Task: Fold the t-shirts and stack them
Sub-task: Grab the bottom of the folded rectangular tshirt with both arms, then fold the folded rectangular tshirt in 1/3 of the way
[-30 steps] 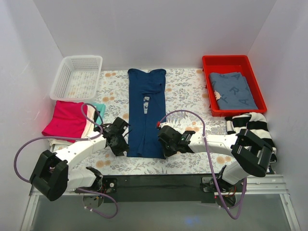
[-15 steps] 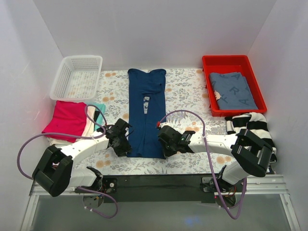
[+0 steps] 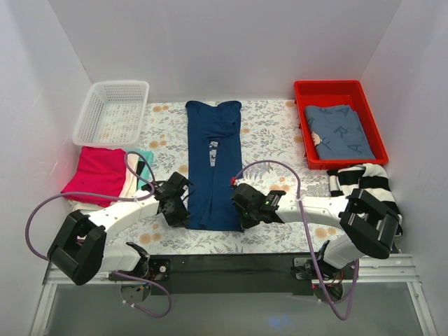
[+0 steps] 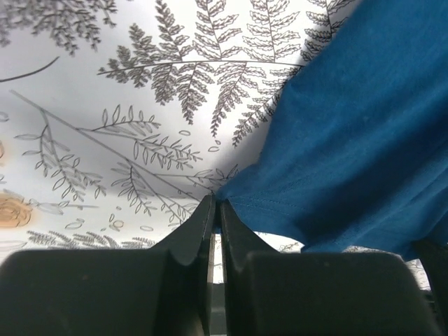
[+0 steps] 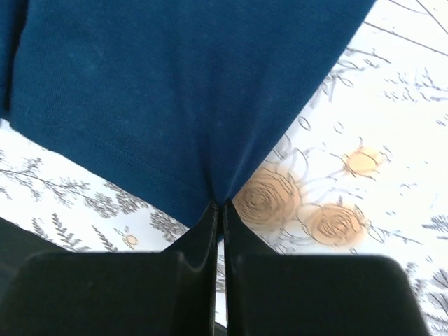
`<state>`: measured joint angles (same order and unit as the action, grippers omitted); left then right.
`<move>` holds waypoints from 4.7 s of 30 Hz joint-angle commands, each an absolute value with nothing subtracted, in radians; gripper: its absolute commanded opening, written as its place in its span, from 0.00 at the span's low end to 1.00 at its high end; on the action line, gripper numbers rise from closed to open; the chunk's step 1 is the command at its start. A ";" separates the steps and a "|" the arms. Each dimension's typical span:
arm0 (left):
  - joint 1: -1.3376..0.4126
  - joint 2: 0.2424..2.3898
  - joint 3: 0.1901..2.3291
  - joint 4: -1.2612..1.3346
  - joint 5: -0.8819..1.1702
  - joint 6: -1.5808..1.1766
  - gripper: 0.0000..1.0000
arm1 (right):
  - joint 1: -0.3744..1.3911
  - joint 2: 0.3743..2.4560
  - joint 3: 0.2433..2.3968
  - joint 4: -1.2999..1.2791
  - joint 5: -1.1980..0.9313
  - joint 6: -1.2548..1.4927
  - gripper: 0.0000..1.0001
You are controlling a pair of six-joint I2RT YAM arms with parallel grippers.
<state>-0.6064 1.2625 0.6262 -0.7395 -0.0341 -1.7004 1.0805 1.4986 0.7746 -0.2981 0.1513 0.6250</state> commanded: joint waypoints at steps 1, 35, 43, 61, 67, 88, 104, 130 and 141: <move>-0.611 1.194 0.678 -0.831 -0.120 -1.727 0.00 | 1.085 1.438 0.744 -0.442 0.212 0.627 0.01; -0.471 1.959 1.676 -0.782 -0.472 -1.388 0.00 | 0.658 1.919 1.607 -0.426 0.288 0.219 0.01; -0.370 2.164 1.891 -0.773 -0.407 -1.319 0.00 | 0.574 2.129 1.821 -0.456 0.190 0.212 0.01; -0.310 2.166 2.065 -0.653 -0.381 -1.210 0.41 | 0.407 2.270 2.125 -0.492 0.114 0.232 0.38; -0.311 2.037 1.823 -0.667 -0.191 -1.259 0.35 | 0.426 2.134 1.875 -0.489 0.049 0.245 0.32; -0.318 2.147 1.735 -0.641 -0.069 -1.259 0.30 | 0.505 2.252 1.951 -0.442 -0.136 0.304 0.27; -0.313 2.230 1.819 -0.490 -0.222 -1.266 0.28 | 0.505 2.333 2.066 -0.426 -0.095 0.301 0.25; -0.301 2.014 1.631 -0.526 0.029 -1.209 0.40 | 0.506 1.889 1.556 -0.428 -0.078 0.210 0.48; -0.299 1.680 1.138 -0.333 0.138 -1.293 0.51 | 0.517 1.729 1.201 -0.230 -0.241 0.249 0.49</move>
